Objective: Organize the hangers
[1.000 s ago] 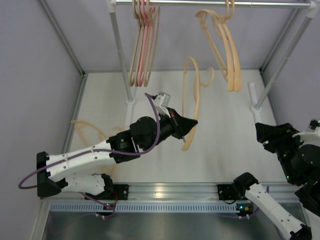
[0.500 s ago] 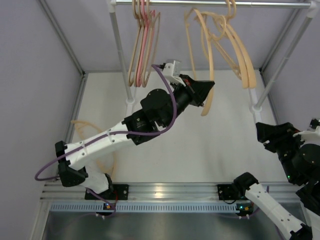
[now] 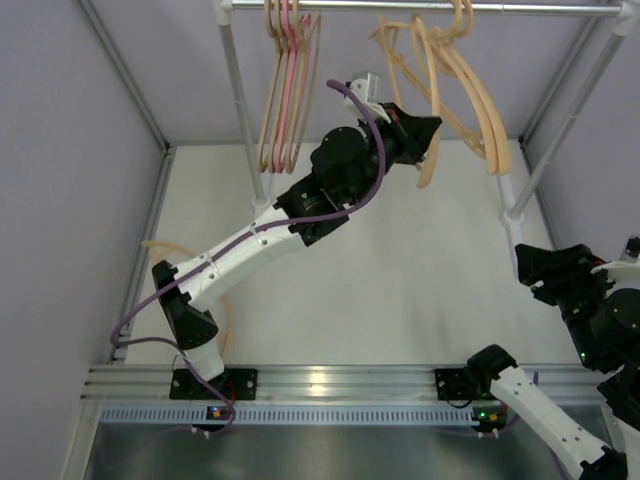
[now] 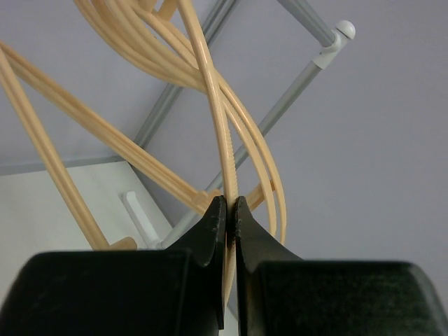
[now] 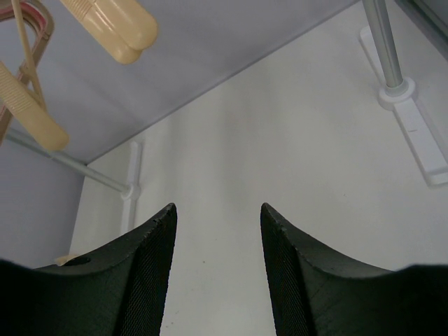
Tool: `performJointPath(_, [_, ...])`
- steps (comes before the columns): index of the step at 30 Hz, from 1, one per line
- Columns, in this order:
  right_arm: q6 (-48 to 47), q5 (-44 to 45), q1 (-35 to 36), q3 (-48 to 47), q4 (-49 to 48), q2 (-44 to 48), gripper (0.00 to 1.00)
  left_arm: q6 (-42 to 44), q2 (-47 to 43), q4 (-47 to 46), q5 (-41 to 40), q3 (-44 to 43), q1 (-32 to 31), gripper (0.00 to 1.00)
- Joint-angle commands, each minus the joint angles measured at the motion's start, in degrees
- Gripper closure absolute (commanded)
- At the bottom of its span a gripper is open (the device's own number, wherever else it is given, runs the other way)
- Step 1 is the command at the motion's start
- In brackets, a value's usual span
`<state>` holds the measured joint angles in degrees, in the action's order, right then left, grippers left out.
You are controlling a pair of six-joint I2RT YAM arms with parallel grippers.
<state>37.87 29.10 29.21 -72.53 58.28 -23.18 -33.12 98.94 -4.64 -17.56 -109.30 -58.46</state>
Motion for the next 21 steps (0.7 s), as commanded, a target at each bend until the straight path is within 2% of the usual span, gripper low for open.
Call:
performJointPath(1, [-1.2,-0.3,0.7,-2.4,1.9,-1.0,0.50,-1.2,1.7,-0.5,3.4,-7.2,1.1,1.00])
performJointPath(7, [-1.0,-0.2,0.8,-2.6,2.4,-0.5,0.50,-3.5,5.9,1.3,4.4,-11.2,2.5,1.00])
performJointPath(21, [-1.0,0.3,0.7,-2.0,3.3,0.5,0.50,-8.5,5.8,-1.6,5.7,-6.7,5.2,1.00])
